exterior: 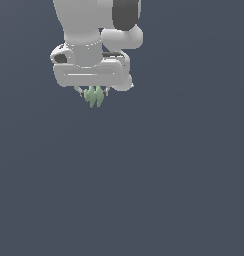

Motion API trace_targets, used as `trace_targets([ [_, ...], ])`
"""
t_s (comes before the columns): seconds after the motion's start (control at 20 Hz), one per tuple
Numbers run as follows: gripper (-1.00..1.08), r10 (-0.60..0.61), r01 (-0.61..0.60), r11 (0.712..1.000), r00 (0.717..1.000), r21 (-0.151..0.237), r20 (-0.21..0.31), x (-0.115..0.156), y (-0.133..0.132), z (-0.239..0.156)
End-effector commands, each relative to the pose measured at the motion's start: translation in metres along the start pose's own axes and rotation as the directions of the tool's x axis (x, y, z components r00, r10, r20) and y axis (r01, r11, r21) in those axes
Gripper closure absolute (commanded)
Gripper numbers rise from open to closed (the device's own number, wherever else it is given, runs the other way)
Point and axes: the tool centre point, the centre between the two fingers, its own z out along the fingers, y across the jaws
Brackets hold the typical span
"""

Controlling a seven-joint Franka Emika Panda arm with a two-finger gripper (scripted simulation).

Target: Pick up the object and move it to a goal position.

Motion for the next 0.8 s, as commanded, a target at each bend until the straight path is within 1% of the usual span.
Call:
trace_targets([
  [0.0, 1.08, -0.001, 0.001, 1.000, 1.000, 0.000, 0.001, 0.003, 0.007, -0.019],
  [0.35, 1.08, -0.001, 0.001, 1.000, 1.000, -0.001, 0.002, 0.011, 0.021, -0.052],
  [0.75, 1.08, -0.001, 0.001, 1.000, 1.000, -0.001, 0.002, 0.014, 0.025, -0.063],
])
